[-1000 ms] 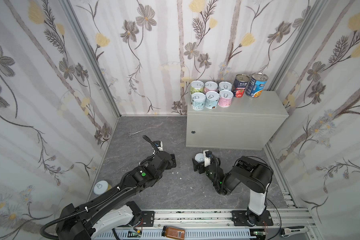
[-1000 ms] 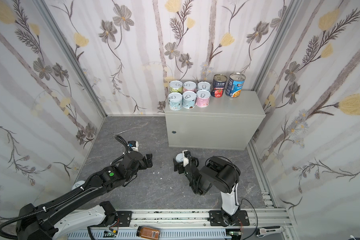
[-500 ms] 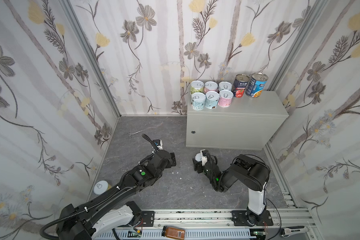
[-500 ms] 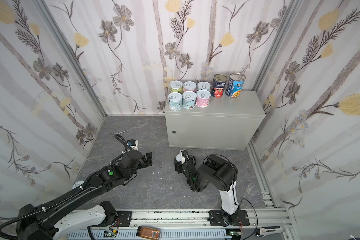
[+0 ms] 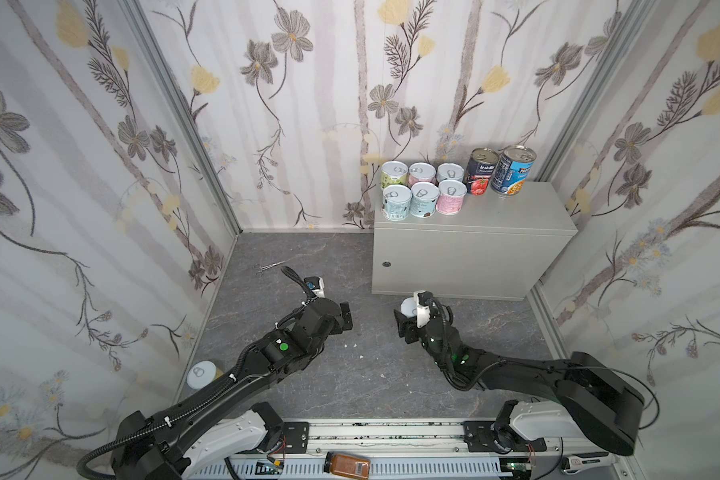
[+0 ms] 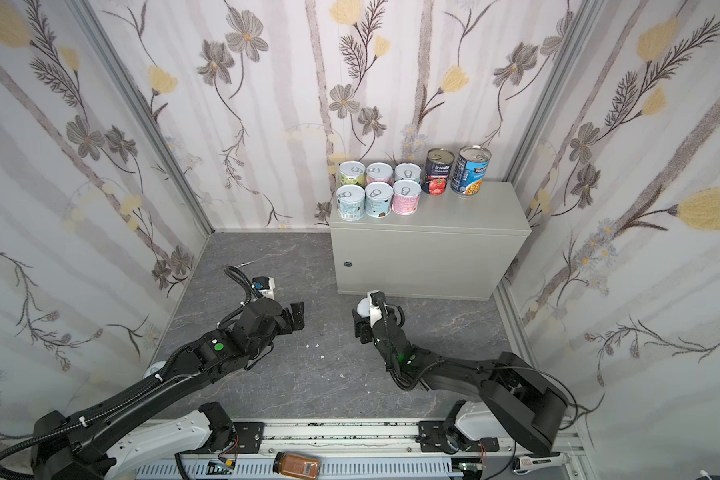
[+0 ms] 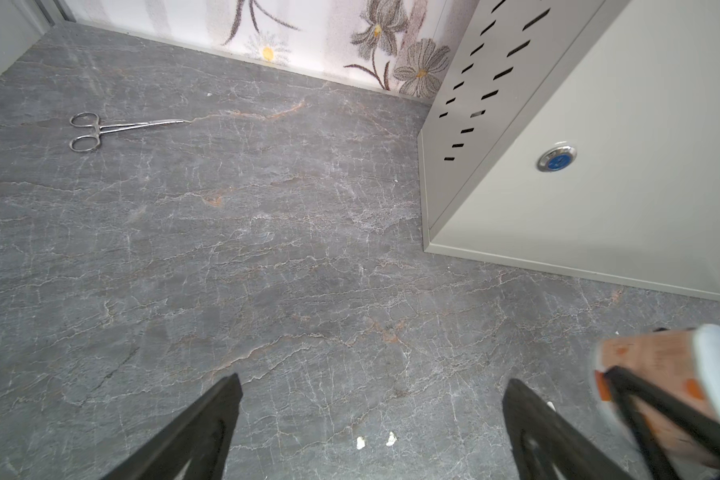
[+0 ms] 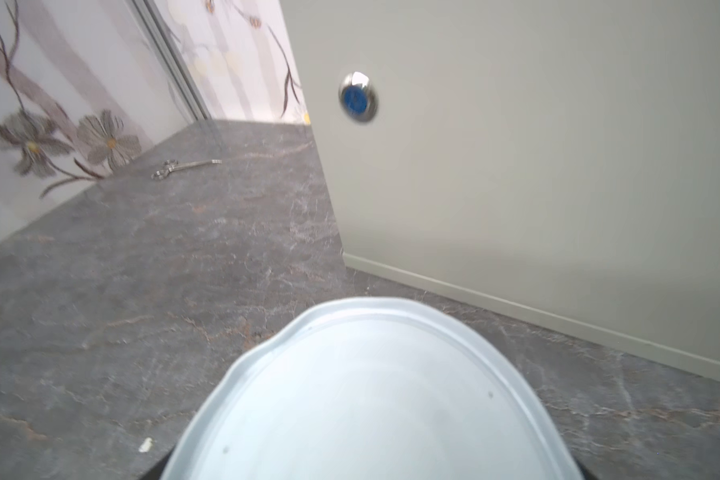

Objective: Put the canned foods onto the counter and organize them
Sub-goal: 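Close the right gripper around the orange can on the floor, then lift the orange can with the right gripper onto the cabinet top beside the pink can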

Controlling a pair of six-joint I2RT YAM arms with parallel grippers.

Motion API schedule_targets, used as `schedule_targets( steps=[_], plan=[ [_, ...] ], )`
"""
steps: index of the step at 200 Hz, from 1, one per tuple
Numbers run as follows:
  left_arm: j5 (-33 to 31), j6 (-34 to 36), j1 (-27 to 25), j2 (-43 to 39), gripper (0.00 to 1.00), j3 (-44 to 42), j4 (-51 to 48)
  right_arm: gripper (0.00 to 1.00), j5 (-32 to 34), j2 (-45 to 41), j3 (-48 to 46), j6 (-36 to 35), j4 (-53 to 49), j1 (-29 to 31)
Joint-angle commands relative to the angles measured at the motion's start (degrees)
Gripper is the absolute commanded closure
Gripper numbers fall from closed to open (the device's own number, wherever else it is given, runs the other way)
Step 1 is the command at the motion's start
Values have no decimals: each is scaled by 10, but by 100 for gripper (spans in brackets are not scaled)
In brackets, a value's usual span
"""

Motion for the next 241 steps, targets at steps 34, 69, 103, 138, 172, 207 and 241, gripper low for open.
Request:
schedule_targets(
  steps=[34, 69, 103, 138, 172, 207, 241],
  plan=[
    [6, 6, 1, 8, 0, 12, 3, 37, -37, -264, 123, 3, -402, -82],
    [14, 11, 0, 16, 0, 18, 3, 36, -87, -296, 247, -28, -491, -169],
    [15, 17, 0, 11, 0, 21, 3, 35, -154, -241, 370, -60, -525, -264],
    [17, 19, 1, 15, 0, 20, 3, 35, -220, -131, 497, -74, -550, -326],
    [19, 20, 0, 10, 0, 19, 3, 36, -258, -35, 589, -77, -562, -365],
    [13, 22, 0, 13, 0, 21, 4, 36, -268, 43, 643, -76, -556, -382],
    [15, 22, 1, 17, 0, 20, 6, 35, -251, 96, 678, -85, -553, -400]
  ],
)
